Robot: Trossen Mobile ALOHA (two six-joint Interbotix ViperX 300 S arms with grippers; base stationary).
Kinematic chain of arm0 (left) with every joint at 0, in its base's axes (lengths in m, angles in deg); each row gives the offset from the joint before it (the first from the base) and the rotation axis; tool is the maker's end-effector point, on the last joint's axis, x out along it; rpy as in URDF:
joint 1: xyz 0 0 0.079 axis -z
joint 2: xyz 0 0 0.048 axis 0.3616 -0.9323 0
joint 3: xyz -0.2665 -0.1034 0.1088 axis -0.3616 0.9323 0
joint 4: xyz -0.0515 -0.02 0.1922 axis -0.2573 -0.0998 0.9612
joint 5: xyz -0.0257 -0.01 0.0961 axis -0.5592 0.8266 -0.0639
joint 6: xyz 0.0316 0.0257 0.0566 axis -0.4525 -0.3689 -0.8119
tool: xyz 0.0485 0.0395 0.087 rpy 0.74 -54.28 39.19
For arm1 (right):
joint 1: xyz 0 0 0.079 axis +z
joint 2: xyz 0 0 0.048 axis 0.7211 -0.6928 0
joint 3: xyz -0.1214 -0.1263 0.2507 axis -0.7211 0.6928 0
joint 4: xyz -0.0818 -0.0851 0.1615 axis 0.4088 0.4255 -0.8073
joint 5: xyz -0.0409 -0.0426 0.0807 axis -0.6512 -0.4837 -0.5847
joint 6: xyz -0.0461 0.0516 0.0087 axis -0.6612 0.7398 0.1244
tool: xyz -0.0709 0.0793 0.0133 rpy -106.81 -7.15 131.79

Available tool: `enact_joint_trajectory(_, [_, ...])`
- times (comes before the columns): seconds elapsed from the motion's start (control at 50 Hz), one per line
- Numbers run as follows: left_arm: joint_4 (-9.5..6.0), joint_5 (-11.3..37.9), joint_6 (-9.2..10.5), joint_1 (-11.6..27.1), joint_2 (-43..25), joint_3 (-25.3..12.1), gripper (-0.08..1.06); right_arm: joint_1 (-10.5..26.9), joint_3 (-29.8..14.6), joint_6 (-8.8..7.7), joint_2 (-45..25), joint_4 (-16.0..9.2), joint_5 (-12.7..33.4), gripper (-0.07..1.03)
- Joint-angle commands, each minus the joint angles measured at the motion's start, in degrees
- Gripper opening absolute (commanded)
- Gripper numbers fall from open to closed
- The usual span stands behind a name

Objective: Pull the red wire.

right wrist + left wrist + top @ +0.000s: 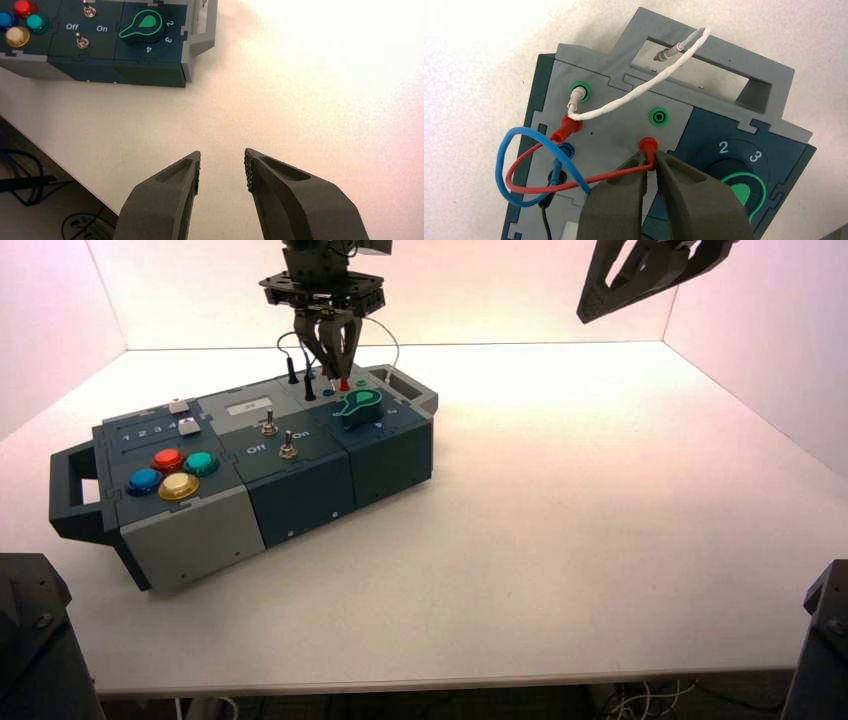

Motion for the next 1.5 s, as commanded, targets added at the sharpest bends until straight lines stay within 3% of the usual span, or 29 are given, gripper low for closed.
enact_joint_trajectory(0.02, [0.09,-0.2,-0.18,-0.4,0.8,-0.3,-0.02,-0.2,-0.8,0.18,0.4,-0.2,-0.4,0.48])
enact_joint_trajectory(0.74, [0.18,-0.3,0.09,-0.4,6.9,0.1,-0.03,-0.2,-0.8,0.18,0.4,-0.2,-0.4,0.48])
enact_joint_trajectory(1.12, [0.00,-0.6,0.09,-0.4,6.9,0.3,-0.03,-0.2,-0.8,0.18,0.4,-0.2,-0.4,0.48])
enact_joint_trajectory(1.3, [-0.09,-1.8,0.44,-0.4,7.2,0.3,0.19,-0.2,-0.7,0.18,0.4,-0.2,-0.4,0.48])
enact_joint_trajectory(1.5, [-0.44,-1.9,0.09,-0.1,7.6,0.3,0.24,-0.2,-0.7,0.18,0.4,-0.2,-0.4,0.48])
